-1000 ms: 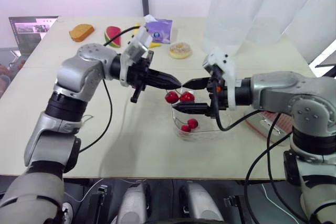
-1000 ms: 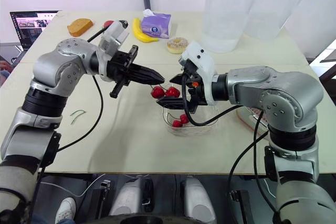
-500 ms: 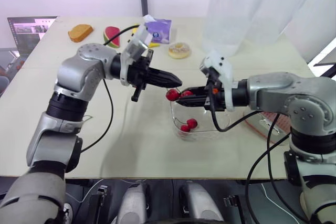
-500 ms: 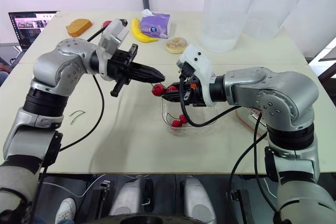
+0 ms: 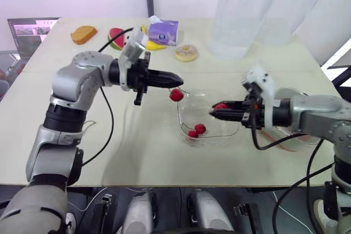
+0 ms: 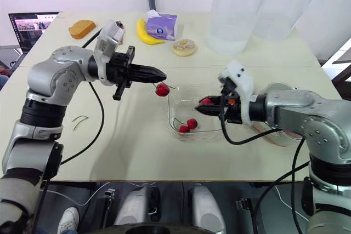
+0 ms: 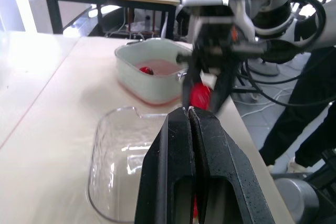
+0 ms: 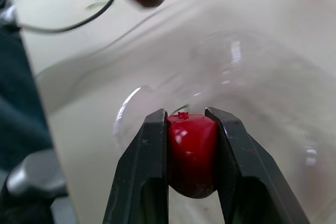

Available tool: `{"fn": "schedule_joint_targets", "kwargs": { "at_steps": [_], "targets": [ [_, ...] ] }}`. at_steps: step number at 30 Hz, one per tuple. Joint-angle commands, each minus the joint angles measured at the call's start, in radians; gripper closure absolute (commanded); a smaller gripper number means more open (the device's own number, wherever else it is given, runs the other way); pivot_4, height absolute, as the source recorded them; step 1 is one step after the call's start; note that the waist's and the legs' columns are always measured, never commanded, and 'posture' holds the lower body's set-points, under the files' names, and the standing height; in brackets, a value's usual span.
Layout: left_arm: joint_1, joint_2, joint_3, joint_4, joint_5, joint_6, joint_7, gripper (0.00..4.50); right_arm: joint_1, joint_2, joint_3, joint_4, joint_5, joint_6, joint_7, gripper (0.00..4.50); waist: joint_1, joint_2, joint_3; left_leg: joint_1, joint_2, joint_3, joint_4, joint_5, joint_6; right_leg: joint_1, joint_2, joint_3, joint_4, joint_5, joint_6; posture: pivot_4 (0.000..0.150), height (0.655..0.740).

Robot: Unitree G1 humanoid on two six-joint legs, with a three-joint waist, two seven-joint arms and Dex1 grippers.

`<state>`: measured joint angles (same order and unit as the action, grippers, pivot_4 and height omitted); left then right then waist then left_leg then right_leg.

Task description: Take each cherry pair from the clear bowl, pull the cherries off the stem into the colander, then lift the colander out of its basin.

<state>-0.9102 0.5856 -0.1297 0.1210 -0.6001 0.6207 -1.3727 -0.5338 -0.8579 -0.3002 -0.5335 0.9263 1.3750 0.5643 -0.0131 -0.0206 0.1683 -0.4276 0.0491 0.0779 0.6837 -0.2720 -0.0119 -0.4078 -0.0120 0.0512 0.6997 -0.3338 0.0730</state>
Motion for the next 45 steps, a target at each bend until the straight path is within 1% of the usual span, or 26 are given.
{"fn": "schedule_joint_targets", "kwargs": {
  "at_steps": [1,4,6,8,10,11,13,16,17,20,23,26,29,32,36,39,45],
  "targets": [
    [-0.006,0.004,0.039,-0.048,-0.017,0.006,0.011,4.5,0.041,-0.078,-0.15,0.067,-0.094,-0.032,-0.065,3.85,0.004,0.0,0.0,0.0,0.0,0.0,0.0,0.0,0.0,0.0,0.0,0.0,-0.001,0.0,0.0,0.15,0.74],
    [0.005,-0.003,0.042,-0.07,-0.023,0.015,0.019,4.5,0.165,-0.144,-0.251,0.135,-0.209,-0.073,-0.108,3.85,0.009,0.0,0.0,0.0,0.0,0.0,0.0,0.0,0.001,0.001,0.0,0.0,-0.002,0.0,0.0,0.15,0.74],
    [0.01,-0.004,0.044,-0.078,-0.025,0.019,0.021,4.5,0.219,-0.148,-0.29,0.15,-0.235,-0.067,-0.125,3.85,0.003,0.0,0.0,0.0,-0.001,0.0,0.0,0.0,0.001,0.001,0.0,0.0,-0.002,0.0,0.0,0.15,0.74],
    [0.013,-0.007,0.045,-0.08,-0.024,0.021,0.021,4.5,0.284,-0.121,-0.337,0.123,-0.244,-0.057,-0.137,3.85,-0.005,0.0,0.0,0.0,0.0,0.0,0.0,0.0,0.0,0.001,0.001,0.001,-0.001,0.0,0.0,0.15,0.74],
    [0.013,-0.01,0.047,-0.081,-0.022,0.021,0.02,4.5,0.326,-0.087,-0.36,0.099,-0.257,-0.058,-0.159,2.88,-0.01,0.001,-0.001,0.002,0.001,0.0,-0.001,0.001,-0.001,0.001,0.002,0.001,0.0,0.0,0.0,0.15,0.74],
    [0.012,-0.012,0.047,-0.079,-0.021,0.02,0.02,4.5,0.326,-0.071,-0.369,0.088,-0.249,-0.059,-0.162,2.58,-0.011,0.002,-0.001,0.002,0.001,0.0,-0.001,0.001,-0.002,0.001,0.003,0.001,0.0,0.0,0.0,0.15,0.74],
    [0.009,-0.014,0.046,-0.075,-0.018,0.016,0.018,4.5,0.293,-0.045,-0.386,0.067,-0.218,-0.055,-0.164,1.64,-0.011,0.002,-0.001,0.003,0.001,0.0,-0.001,0.001,-0.002,0.001,0.003,0.002,0.001,0.0,0.0,0.15,0.74],
    [0.001,-0.015,0.045,-0.064,-0.013,0.011,0.012,4.5,0.217,-0.028,-0.399,0.024,-0.126,-0.026,-0.135,0.16,-0.009,0.003,-0.001,0.002,0.001,0.0,-0.001,0.001,-0.002,0.001,0.003,0.002,0.001,0.0,0.0,0.15,0.74],
    [0.0,-0.015,0.044,-0.062,-0.012,0.009,0.01,4.5,0.195,-0.029,-0.393,0.011,-0.098,-0.014,-0.127,0.07,-0.006,0.003,-0.001,0.002,0.001,0.0,-0.001,0.001,-0.002,0.001,0.003,0.002,0.001,0.0,0.0,0.15,0.74],
    [-0.006,-0.019,0.042,-0.057,-0.01,0.007,0.007,4.5,0.133,-0.015,-0.351,-0.045,0.031,0.034,-0.093,0.07,-0.001,0.003,-0.001,0.002,0.001,0.0,-0.001,0.001,-0.002,0.001,0.003,0.001,0.0,0.0,0.0,0.15,0.74],
    [-0.013,-0.026,0.039,-0.057,-0.011,0.007,0.003,4.5,0.078,0.027,-0.22,-0.136,0.211,0.062,-0.06,0.07,-0.001,0.002,0.0,0.002,0.001,0.0,-0.001,0.001,-0.001,0.001,0.002,0.001,0.0,0.0,0.0,0.15,0.74],
    [-0.019,-0.034,0.035,-0.052,-0.007,0.003,-0.005,4.5,0.002,0.101,-0.078,-0.146,0.276,0.062,-0.103,0.07,-0.005,0.002,0.0,0.002,0.001,-0.001,-0.001,0.001,-0.001,0.001,0.002,0.001,0.0,0.0,0.0,0.15,0.74],
    [-0.03,-0.046,0.029,-0.044,-0.003,0.001,-0.016,4.5,-0.126,0.248,0.12,-0.092,0.245,0.053,-0.188,0.07,-0.012,0.002,0.0,0.002,0.001,-0.001,-0.001,0.001,-0.001,0.001,0.002,0.001,0.0,0.0,0.0,0.15,0.74],
    [-0.036,-0.055,0.026,-0.039,0.002,-0.001,-0.02,4.5,-0.228,0.333,0.219,-0.003,0.174,0.041,-0.241,0.07,-0.009,0.002,0.0,0.001,0.001,-0.001,-0.001,0.001,-0.001,0.0,0.003,0.001,0.001,0.0,0.0,0.15,0.74],
    [-0.043,-0.058,0.027,-0.036,0.002,0.001,-0.025,4.5,-0.28,0.346,0.265,0.054,0.127,0.017,-0.236,0.07,0.004,0.002,0.0,-0.001,0.0,-0.001,0.0,0.0,0.0,-0.001,0.001,0.0,0.0,0.0,0.0,0.15,0.74],
    [-0.044,-0.057,0.027,-0.035,0.002,0.002,-0.025,4.5,-0.303,0.351,0.296,0.089,0.089,-0.008,-0.223,0.07,-0.002,0.002,0.0,-0.001,-0.001,0.0,0.0,0.0,0.001,0.0,-0.001,0.0,-0.001,0.0,0.0,0.15,0.74],
    [-0.046,-0.06,0.027,-0.037,0.003,0.005,-0.019,4.5,-0.302,0.343,0.321,0.097,0.05,-0.033,-0.19,0.07,-0.007,0.002,0.0,-0.001,0.001,0.0,0.0,0.0,0.0,-0.001,0.001,0.0,0.0,0.0,0.0,0.15,0.74]
  ]
}}
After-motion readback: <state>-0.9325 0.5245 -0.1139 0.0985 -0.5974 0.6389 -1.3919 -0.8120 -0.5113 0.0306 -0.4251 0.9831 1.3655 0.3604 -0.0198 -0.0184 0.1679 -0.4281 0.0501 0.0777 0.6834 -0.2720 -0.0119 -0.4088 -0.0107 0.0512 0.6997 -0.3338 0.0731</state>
